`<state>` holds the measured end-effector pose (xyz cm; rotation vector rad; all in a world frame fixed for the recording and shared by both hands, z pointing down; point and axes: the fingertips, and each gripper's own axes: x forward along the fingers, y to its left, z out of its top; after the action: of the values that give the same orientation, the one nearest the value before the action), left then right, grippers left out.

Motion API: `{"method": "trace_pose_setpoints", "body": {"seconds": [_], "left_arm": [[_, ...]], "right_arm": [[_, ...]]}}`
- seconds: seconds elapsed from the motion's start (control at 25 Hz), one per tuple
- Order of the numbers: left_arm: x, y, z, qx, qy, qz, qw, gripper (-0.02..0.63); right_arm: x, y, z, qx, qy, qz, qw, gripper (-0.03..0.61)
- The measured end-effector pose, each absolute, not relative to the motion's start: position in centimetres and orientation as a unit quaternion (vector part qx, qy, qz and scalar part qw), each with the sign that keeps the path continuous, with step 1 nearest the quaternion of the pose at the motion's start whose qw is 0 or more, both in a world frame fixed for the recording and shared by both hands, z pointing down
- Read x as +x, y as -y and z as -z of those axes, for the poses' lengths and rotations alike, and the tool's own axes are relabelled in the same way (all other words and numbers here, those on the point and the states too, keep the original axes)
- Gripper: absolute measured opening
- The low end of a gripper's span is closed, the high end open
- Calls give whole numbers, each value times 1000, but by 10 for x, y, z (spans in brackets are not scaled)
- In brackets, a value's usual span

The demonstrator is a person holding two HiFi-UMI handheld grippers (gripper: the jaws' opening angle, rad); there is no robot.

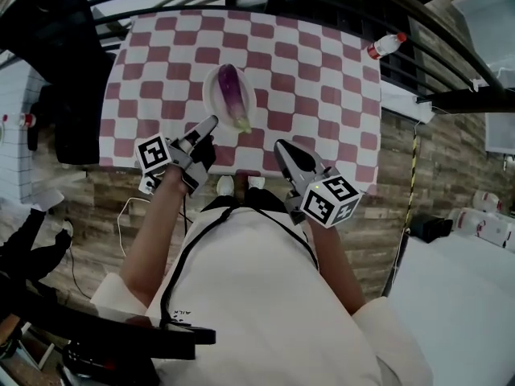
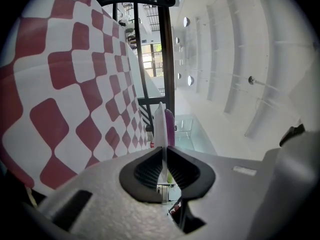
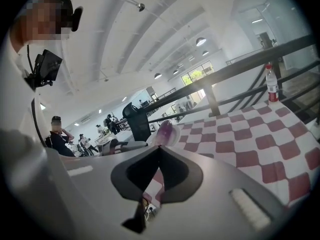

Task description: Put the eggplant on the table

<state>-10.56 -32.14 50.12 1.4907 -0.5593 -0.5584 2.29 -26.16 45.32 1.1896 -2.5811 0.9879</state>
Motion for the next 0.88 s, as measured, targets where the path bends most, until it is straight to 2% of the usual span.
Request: {"method": "trace_pose_setpoints", "body": {"seconds": [0.88], "left_arm": [[-92, 375, -553, 652, 257, 271, 660, 34]], "right_arm": [[22, 318, -508, 328, 870, -347, 120, 6]]}}
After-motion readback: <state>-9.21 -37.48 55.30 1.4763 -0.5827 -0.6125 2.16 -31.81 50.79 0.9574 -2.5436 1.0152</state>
